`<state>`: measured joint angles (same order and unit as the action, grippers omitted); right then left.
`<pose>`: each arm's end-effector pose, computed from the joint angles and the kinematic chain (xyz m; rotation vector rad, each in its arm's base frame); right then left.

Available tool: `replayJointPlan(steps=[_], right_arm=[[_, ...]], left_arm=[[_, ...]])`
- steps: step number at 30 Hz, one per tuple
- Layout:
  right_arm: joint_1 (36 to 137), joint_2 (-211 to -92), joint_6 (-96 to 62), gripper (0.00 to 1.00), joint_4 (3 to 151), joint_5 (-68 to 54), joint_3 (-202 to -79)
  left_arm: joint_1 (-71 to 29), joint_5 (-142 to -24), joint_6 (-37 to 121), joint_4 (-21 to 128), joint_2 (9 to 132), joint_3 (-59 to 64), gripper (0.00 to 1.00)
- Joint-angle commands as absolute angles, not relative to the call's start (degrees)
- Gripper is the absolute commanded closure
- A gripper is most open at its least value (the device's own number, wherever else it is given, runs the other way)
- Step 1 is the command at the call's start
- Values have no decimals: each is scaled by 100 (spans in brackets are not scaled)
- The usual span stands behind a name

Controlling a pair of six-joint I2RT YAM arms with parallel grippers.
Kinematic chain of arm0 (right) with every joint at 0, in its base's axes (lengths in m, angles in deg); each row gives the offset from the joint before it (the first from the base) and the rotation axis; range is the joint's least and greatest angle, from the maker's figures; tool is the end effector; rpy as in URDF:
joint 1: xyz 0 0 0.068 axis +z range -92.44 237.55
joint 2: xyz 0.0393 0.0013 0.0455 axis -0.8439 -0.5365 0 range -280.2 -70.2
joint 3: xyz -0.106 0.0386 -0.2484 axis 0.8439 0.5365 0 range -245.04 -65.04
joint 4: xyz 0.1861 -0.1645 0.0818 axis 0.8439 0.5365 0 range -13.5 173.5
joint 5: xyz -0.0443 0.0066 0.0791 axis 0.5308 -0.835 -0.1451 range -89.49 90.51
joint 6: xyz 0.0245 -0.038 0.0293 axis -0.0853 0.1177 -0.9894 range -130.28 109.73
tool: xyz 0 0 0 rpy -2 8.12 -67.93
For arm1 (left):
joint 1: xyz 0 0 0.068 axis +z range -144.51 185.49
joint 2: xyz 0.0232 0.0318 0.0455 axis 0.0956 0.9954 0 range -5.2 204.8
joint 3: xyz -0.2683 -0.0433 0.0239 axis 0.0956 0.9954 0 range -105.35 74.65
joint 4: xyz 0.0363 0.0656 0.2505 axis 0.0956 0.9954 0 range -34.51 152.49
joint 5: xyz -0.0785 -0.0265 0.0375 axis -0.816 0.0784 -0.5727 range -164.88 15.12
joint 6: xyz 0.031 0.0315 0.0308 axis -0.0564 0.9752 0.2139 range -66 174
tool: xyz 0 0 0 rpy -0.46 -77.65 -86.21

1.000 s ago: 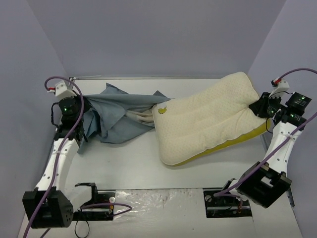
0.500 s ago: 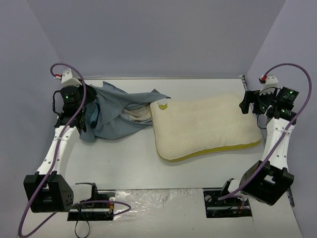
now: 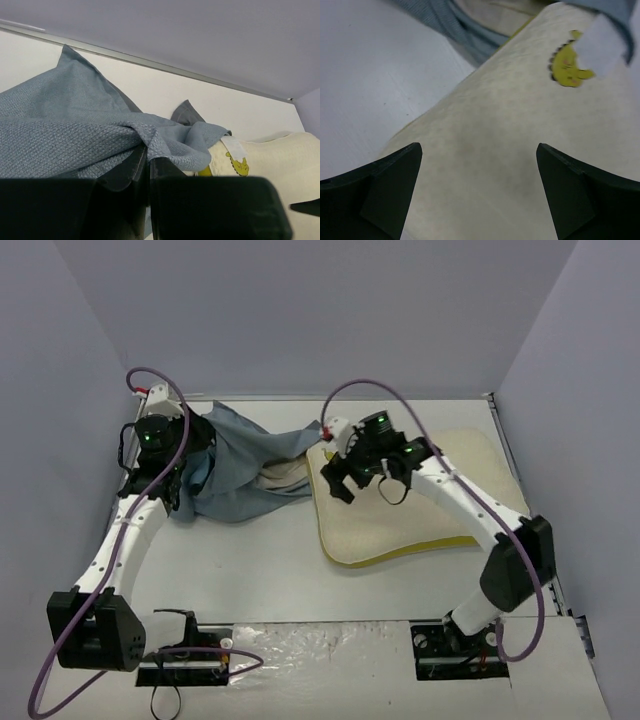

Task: Remove the pillowcase from the pillow

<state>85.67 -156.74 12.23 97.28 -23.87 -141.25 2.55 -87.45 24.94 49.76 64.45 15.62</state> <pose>0.2991 0.1765 0.3372 -1.1212 1.7763 0.5075 0.2877 -0.0225 0.3656 -0.2143 1.6758 -0.6035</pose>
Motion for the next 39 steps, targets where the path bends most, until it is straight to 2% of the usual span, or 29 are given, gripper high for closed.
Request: replayJointPlan(steps=[1, 6, 9, 12, 13, 15, 18, 22, 27, 32, 36, 37, 39], right_arm=[[9296, -16370, 477, 5, 9918, -1435, -14519], [10123, -17135, 133, 6, 9620, -434, -14363], [10194, -17425, 132, 18, 9567, 338, -14082], [10211, -17628, 264, 55, 9558, 789, -13905], [10212, -17672, 282, 82, 9575, 850, -13879], [10212, -17699, 378, 100, 9584, 930, -13835], [10159, -17340, 536, 100, 9724, 711, -13826], [9669, -15893, 966, 100, 10137, -359, -14053], [7607, -14738, 1730, 100, 10524, -1678, -14309], [6618, -14569, 1768, 100, 10525, -2225, -14414], [6432, -14815, 873, 100, 9807, -1963, -14493], [6441, -14998, 558, 100, 9673, -1892, -14520], [6441, -15410, 284, 100, 9383, -1883, -14686]], left_arm=[[259, -8868, 2649, 4934, 6292, 1672, 98], [276, -8824, 2632, 4908, 6300, 1848, 98], [311, -8771, 2570, 4838, 6300, 1945, 98], [320, -8718, 2500, 4732, 6265, 2007, 98], [312, -8701, 2483, 4706, 6230, 2042, 98], [338, -8630, 2474, 4679, 6221, 2086, 98], [355, -8543, 2456, 4697, 6204, 2130, 98], [496, -8340, 2281, 4583, 6142, 2305, 98], [522, -8366, 2149, 4469, 6168, 2385, 98], [522, -8638, 2131, 4354, 6151, 2437, 98], [522, -9839, 2420, 3987, 6002, 2586, 98], [514, -10635, 2464, 3950, 5975, 2683, 98], [409, -11281, 2448, 3845, 5853, 2823, 98]])
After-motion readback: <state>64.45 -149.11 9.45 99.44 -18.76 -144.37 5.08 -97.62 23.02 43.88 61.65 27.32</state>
